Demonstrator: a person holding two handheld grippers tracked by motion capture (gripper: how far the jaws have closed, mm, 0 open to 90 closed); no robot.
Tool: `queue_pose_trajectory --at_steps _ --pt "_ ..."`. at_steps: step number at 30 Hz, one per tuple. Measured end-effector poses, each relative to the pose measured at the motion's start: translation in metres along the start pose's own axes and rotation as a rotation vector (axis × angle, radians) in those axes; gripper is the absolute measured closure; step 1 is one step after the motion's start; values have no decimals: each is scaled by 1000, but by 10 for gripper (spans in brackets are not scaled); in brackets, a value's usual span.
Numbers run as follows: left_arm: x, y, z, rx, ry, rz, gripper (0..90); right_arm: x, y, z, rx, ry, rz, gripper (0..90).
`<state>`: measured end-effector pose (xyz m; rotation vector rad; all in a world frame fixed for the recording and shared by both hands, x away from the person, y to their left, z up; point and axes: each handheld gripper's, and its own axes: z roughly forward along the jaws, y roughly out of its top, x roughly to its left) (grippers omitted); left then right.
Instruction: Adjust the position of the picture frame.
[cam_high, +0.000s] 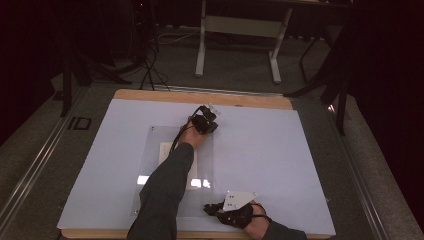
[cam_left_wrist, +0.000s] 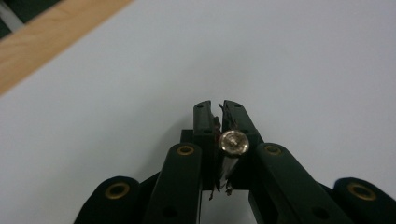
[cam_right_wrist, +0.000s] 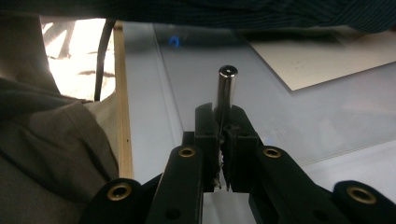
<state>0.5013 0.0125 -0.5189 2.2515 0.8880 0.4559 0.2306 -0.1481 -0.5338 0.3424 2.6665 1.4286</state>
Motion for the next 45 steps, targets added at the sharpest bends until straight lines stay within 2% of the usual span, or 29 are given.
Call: queue_pose_trajectory --at_steps 3,7,11,12,18,26,29,30,32,36,39,40,41,44,45 --pt "4 3 -4 5 25 -2 849 -3 1 -5 -21 -14 20 852" --pt "12 0 -8 40 68 -5 846 -8 1 -14 -44 -26 57 851" --pt "25 -5 -19 50 97 -47 844 -14 2 -25 -81 -67 85 852" --pt "27 -6 -21 52 108 -43 844 -16 2 -26 -84 -76 89 851" --pt "49 -18 -42 47 122 -99 845 -26 1 -34 -94 -135 125 841" --pt "63 -32 -60 63 148 -116 841 -44 4 -47 -122 -153 178 832" --pt "67 -36 -67 77 156 -117 838 -56 2 -56 -138 -181 221 824" --pt "69 -38 -68 69 139 -125 838 -59 3 -59 -140 -193 226 825" --pt "74 -42 -72 47 109 -168 849 -65 2 -64 -147 -218 238 824" --pt "73 -52 -75 60 128 -157 849 -86 -5 -71 -143 -281 301 817" --pt "74 -55 -76 56 122 -167 851 -91 -6 -71 -141 -293 316 817" --pt "75 -60 -77 59 124 -177 851 -97 -8 -72 -136 -300 328 816" --pt "76 -61 -80 54 123 -183 852 -109 -10 -74 -131 -321 354 814" --pt "76 -62 -86 51 129 -182 852 -126 -10 -75 -117 -344 368 808" --pt "76 -62 -86 51 129 -182 853 -126 -10 -75 -117 -344 368 808"
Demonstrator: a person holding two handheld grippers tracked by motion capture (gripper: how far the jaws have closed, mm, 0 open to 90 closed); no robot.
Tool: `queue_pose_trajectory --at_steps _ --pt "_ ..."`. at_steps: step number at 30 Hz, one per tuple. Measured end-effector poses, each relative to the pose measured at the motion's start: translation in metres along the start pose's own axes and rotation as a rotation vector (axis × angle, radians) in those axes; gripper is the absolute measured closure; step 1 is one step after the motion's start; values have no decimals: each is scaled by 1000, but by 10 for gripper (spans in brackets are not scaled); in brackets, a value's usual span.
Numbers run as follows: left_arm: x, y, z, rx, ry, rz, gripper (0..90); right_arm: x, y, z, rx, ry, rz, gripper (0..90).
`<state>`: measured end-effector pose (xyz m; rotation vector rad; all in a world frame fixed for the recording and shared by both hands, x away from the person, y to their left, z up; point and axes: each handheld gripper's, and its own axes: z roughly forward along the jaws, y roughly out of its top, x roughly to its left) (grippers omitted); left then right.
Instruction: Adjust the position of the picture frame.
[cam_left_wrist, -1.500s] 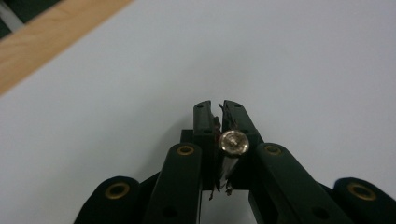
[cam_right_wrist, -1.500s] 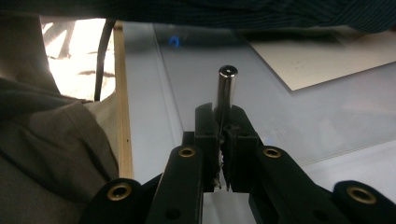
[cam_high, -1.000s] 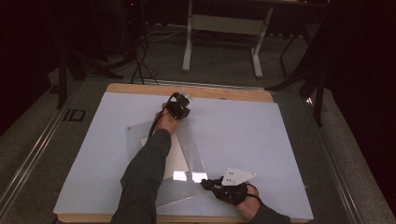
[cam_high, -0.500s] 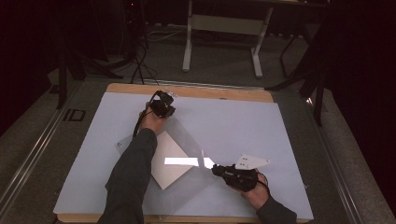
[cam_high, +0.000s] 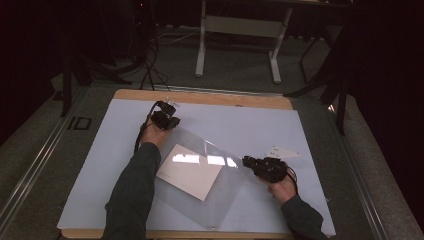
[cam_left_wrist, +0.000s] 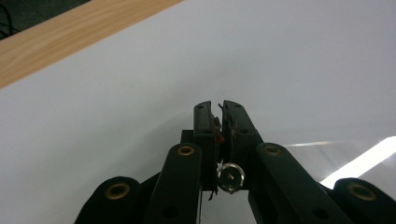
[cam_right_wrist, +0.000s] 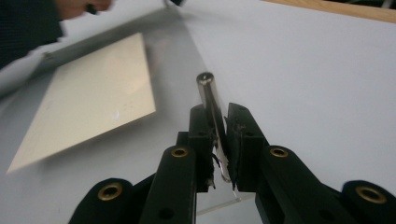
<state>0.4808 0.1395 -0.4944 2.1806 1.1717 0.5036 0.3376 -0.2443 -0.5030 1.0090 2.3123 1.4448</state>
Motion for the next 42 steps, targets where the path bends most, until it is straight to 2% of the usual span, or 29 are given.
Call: queue_pose_trajectory --at_steps 1,3,4,5,6,8,11,13,14,16,18,22,24,32,37,42 --pt "1 0 -7 -12 10 6 853 -15 6 7 15 -38 5 803" --pt "1 -3 -13 -13 12 10 854 -26 11 14 24 -67 18 804" --pt "1 -3 -13 -13 12 10 853 -26 11 14 24 -67 18 804" --pt "1 -5 -15 -10 9 11 853 -33 13 17 25 -76 28 804" --pt "-2 -12 -17 -9 9 21 853 -45 18 24 36 -92 55 806" --pt "-4 -21 -19 -4 -5 30 853 -55 22 32 53 -102 72 808" --pt "-4 -31 -20 0 -16 22 854 -64 26 41 72 -115 96 812" --pt "-4 -31 -20 0 -16 22 853 -67 28 46 81 -116 99 814" --pt "-4 -39 -20 -1 -24 0 853 -70 31 52 93 -133 102 816" --pt "-3 -44 -21 -12 -32 -19 853 -73 35 58 98 -144 105 818" --pt "-3 -47 -21 -7 -21 -19 853 -75 39 64 108 -150 108 819" --pt "2 -55 -18 22 -2 -30 852 -75 40 78 133 -159 122 823" --pt "5 -58 -16 14 -7 -54 852 -74 38 84 151 -158 120 825" --pt "5 -58 -14 8 3 -51 851 -72 37 85 137 -167 125 824" --pt "5 -57 -11 -21 7 -76 851 -73 35 83 130 -174 133 823" --pt "4 -57 -10 -29 7 -84 850 -72 33 80 127 -176 135 823"
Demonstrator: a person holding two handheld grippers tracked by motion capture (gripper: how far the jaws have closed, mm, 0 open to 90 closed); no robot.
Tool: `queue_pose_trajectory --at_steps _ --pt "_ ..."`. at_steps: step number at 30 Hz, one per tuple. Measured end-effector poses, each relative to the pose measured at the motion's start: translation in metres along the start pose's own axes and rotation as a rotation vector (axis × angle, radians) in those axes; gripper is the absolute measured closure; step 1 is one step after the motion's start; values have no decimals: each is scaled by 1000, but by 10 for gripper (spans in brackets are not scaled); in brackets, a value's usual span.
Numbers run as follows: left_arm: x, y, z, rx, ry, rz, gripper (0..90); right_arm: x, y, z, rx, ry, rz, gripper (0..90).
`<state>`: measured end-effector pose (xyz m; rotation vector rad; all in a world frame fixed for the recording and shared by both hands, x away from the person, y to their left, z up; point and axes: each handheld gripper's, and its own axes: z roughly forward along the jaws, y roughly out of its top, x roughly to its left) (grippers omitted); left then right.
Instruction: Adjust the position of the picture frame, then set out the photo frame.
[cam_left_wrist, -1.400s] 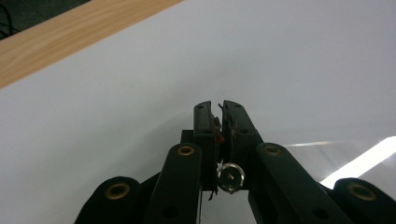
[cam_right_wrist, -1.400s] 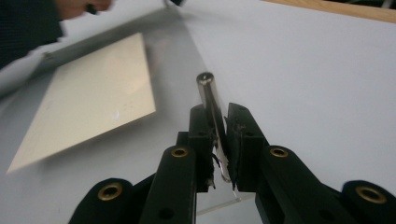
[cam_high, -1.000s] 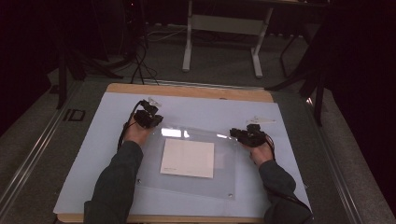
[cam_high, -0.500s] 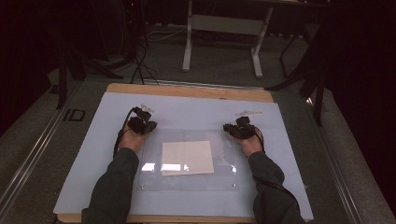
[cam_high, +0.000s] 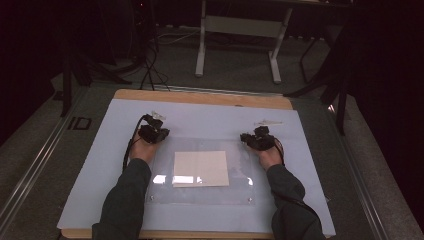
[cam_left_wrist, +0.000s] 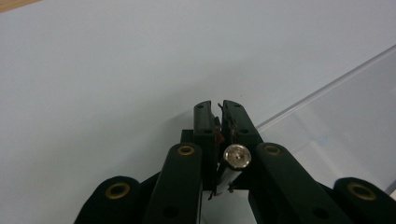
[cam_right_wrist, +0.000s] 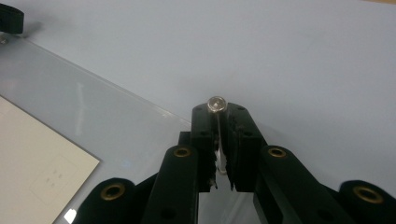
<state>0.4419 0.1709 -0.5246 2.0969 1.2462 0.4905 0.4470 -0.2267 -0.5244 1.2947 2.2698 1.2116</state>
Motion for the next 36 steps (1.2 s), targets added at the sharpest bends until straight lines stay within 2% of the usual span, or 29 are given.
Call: queue_pose_trajectory --at_steps 5,7,11,13,15,17,20,23,29,30,33,36 --pt "-2 0 -1 5 17 3 845 -1 -1 0 -7 9 7 820" --pt "-2 -1 -2 6 7 15 830 -1 -1 0 -7 12 6 820" --pt "-1 -6 -8 -17 -27 10 726 -2 -2 0 -13 16 7 818" --pt "-2 -9 -13 -33 -26 13 666 -2 -2 0 -13 18 10 817" --pt "-1 -13 -18 -48 -29 -1 626 -2 -3 0 -15 20 11 816" --pt "1 -18 -25 -81 -49 -14 625 -2 -3 0 -19 19 16 816" --pt "5 -24 -32 -106 -48 -30 606 -3 -3 0 -20 23 19 814" --pt "13 -32 -39 -141 -68 -77 589 -3 -4 0 -17 24 14 813" --pt "16 -42 -41 -145 -77 -114 519 -4 -5 0 -25 37 19 801" --pt "16 -43 -41 -144 -83 -115 513 -4 -5 0 -27 33 18 794" --pt "16 -45 -40 -157 -97 -111 507 -2 -9 -1 -18 -2 -28 753" --pt "14 -45 -41 -170 -94 -90 555 0 -12 -6 -42 -10 -53 738"
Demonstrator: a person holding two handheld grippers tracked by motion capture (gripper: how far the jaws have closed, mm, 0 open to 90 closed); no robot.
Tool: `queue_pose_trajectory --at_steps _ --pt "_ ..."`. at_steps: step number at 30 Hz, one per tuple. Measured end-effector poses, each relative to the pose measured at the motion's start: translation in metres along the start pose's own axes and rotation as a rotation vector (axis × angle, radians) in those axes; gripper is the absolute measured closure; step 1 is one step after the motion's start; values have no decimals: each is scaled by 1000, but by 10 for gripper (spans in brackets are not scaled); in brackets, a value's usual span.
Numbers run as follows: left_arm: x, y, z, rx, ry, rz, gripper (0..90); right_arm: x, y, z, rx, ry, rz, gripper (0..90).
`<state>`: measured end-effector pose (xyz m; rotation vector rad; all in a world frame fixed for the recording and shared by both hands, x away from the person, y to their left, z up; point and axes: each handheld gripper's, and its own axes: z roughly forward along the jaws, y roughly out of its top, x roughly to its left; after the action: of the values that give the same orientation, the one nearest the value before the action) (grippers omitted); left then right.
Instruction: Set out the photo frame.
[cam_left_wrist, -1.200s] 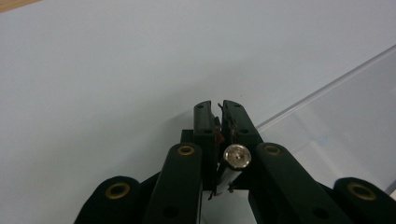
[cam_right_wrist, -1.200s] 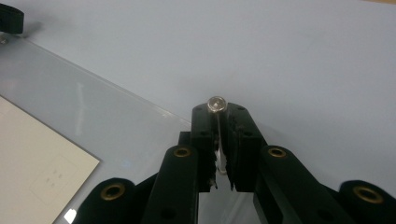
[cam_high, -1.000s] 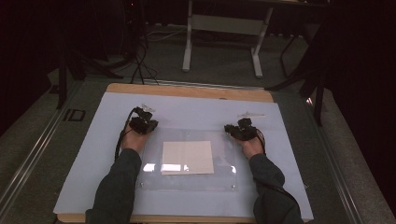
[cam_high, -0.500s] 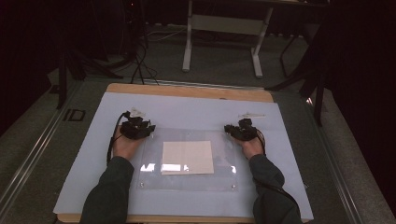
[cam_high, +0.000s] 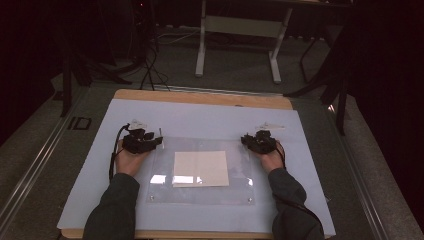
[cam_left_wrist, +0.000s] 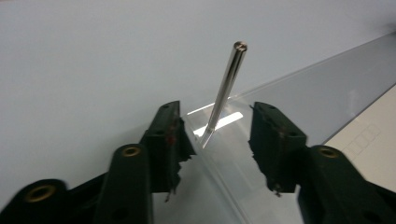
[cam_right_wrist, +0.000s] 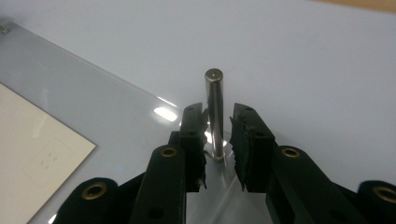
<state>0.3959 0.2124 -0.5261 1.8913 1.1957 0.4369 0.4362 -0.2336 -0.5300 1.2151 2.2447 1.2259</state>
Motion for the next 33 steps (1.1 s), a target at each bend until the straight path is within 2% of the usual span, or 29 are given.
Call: queue_pose_trajectory --at_steps 4,8,12,14,18,25,28,33 --pt "-2 2 1 -16 13 12 632 2 0 -9 -46 -30 -46 760" --pt "-1 3 3 -28 20 -4 673 4 3 -12 -55 -39 -78 777" --pt "-2 8 3 -56 18 -6 714 5 7 -10 -73 -42 -78 794" --pt "-3 11 5 -49 15 9 754 6 9 -9 -76 -33 -80 839" --pt "-5 14 9 -49 6 21 817 9 9 -9 -74 -50 -76 850" --pt "-9 16 12 -52 12 45 832 11 5 -15 -85 -62 -78 852" --pt "-9 17 11 -89 -4 33 805 10 3 -17 -83 -58 -78 852" --pt "-13 19 11 -74 25 54 841 9 3 -16 -82 -49 -75 851"
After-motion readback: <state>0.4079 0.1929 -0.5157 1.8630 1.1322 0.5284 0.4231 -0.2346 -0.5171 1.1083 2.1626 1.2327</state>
